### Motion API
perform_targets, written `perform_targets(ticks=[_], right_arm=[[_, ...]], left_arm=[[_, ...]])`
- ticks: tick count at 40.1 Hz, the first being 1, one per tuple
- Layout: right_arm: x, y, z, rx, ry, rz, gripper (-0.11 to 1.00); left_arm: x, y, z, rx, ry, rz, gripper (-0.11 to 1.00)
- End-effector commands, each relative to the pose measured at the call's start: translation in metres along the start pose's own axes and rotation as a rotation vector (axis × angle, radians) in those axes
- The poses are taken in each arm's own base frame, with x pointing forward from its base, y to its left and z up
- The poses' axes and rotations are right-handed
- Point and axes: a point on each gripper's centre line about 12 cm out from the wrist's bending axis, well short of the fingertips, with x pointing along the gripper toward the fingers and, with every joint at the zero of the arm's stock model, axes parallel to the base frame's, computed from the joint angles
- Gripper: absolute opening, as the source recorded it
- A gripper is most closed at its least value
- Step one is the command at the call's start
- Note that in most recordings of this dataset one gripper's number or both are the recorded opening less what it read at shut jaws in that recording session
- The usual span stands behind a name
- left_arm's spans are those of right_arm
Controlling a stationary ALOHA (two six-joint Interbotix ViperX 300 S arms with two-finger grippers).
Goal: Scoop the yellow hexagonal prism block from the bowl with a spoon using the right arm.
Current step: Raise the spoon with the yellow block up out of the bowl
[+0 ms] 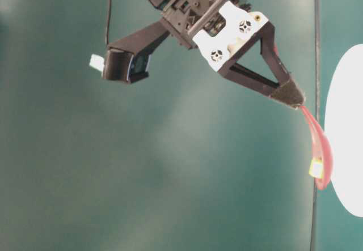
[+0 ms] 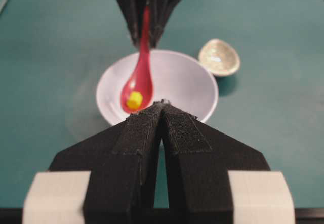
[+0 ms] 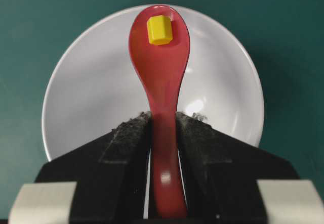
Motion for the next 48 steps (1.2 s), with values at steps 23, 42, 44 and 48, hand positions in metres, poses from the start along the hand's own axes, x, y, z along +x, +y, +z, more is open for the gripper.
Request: perform_targets(ticks=[23,42,44,48], right_arm=[[-0.024,0.005,0.014,-0.064,-0.237,0.032,0.24],[-0.042,0.007,0.02,-0.072,-0.305,0.045,0.24],[-0.045,0.008,0.021,-0.07,-0.312,0.047,0.24],[-0.05,0.007,0.02,-0.07,-0.318,0.048,0.24]], left_arm=[[0.0,0.001,0.012,0.003,-0.031,0.004,0.0],[0.0,0.001,0.012,0.003,-0.029,0.004,0.0],[0.0,0.001,0.012,0.003,-0.026,0.002,0.0],[0.0,0.001,0.011,0.003,-0.02,0.004,0.0]])
